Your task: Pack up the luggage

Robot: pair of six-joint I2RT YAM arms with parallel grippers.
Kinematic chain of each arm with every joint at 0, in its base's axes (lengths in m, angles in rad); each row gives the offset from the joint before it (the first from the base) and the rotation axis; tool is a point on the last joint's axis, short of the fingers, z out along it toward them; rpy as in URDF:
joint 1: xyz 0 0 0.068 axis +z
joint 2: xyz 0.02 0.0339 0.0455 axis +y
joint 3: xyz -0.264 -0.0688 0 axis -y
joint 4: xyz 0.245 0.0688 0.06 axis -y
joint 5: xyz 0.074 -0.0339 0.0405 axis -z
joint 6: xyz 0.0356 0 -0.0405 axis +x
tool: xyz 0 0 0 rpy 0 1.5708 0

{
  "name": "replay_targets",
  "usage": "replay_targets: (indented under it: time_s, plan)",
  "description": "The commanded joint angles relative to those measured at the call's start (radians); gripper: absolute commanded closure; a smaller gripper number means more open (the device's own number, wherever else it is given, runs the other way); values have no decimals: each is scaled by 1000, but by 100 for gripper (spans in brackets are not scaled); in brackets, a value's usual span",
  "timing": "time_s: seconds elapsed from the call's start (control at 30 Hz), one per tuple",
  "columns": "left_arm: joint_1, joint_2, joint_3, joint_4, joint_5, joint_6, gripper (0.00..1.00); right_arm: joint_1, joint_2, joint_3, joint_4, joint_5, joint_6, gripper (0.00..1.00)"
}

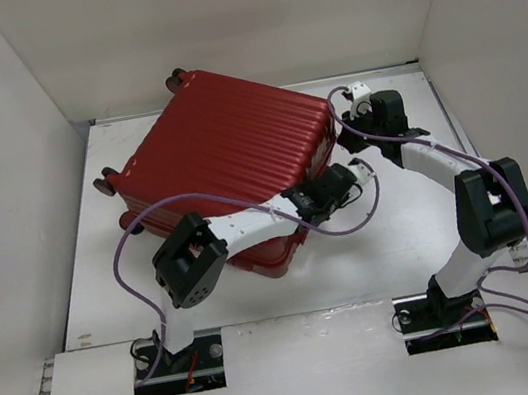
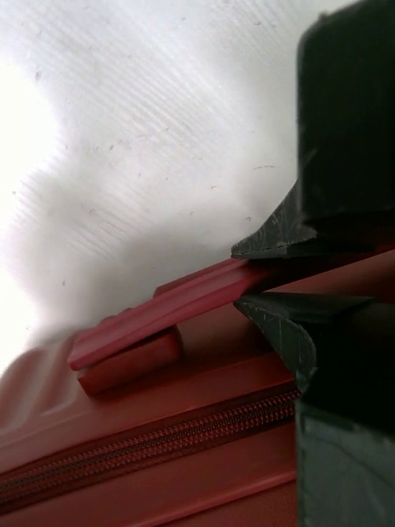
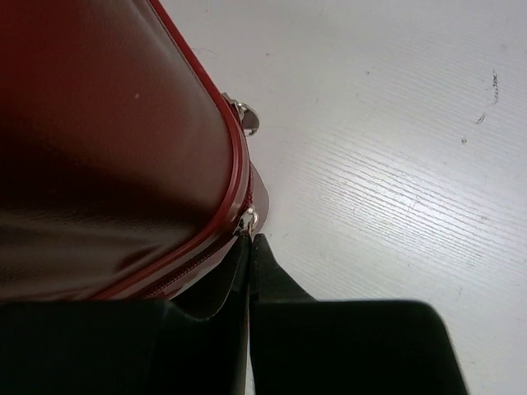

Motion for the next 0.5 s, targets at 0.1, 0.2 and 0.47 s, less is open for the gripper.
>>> replay_targets:
  time_s: [0.1, 0.2, 0.47]
  plan:
    - [41, -208, -491, -236, 325, 358, 100, -17, -89, -65, 99, 63, -9, 100]
    - [27, -423, -716, -285, 336, 457, 100, 15, -170, -138, 113, 83, -18, 100]
    - [-39, -839, -961, -385, 310, 599, 100, 193, -336, -361, 217, 201, 32, 100]
